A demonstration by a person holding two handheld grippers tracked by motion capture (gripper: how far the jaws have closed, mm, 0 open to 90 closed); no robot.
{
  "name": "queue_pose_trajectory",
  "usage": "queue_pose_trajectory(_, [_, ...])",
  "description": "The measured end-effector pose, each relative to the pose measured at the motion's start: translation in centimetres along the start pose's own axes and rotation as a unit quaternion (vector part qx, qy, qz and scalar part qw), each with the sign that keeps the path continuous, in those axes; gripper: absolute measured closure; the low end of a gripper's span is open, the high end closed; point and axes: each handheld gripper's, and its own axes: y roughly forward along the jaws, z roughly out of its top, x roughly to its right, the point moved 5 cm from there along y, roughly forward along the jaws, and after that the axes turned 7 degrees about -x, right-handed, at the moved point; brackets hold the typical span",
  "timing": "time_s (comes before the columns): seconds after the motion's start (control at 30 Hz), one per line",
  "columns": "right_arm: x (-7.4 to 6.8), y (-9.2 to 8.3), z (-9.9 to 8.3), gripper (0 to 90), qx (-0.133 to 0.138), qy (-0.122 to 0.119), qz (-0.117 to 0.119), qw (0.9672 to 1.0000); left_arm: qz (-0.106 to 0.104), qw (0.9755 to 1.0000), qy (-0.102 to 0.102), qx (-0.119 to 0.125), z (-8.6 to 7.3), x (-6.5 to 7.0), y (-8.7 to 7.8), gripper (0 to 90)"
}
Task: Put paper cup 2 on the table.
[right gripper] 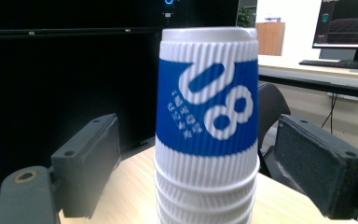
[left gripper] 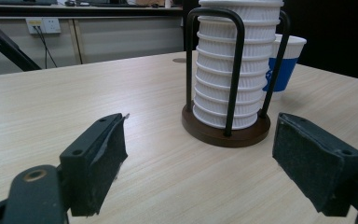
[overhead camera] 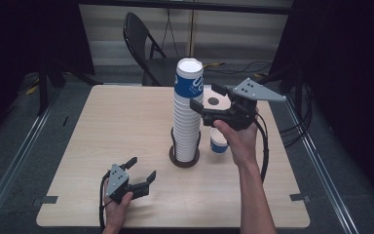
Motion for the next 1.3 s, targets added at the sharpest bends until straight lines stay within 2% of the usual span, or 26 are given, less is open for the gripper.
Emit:
queue_pose_trajectory(0.23, [0.2,1.4,0.7,13.1,0.003,0.0,-0.006,1.0,0.001,1.0,-0.001,0.003,0.0,0.0,0.0,17.1])
queue_pose_trajectory(0.43, [0.8,3.2,1.2,13.2,0.003,0.015,0.009,0.9998,0.001,1.0,0.001,0.003,0.0,0.0,0.0,17.1])
queue_pose_trajectory(0.6, [0.9,4.4,1.0,13.2,-0.012,0.01,0.003,0.9999,0.002,1.0,-0.003,0.005,0.0,0.0,-0.1,17.1])
queue_pose_trajectory(0.77, [1.1,5.6,0.5,13.8,-0.028,0.015,0.012,0.9994,-0.002,1.0,-0.006,0.007,0.0,0.0,-0.1,17.1])
queue_pose_trajectory(0.83, [1.0,5.8,0.4,13.6,-0.028,0.01,0.002,0.9996,-0.001,0.9999,-0.007,0.008,0.0,0.0,-0.1,17.1])
queue_pose_trajectory(1.03, [1.0,6.2,0.3,14.0,-0.028,0.001,-0.01,0.9995,-0.002,1.0,-0.001,0.006,0.0,0.0,-0.1,16.8])
queue_pose_trajectory(1.3, [0.8,6.5,-0.1,17.6,-0.041,-0.007,-0.016,0.999,-0.003,0.9999,-0.006,0.009,0.0,0.0,-0.1,16.8])
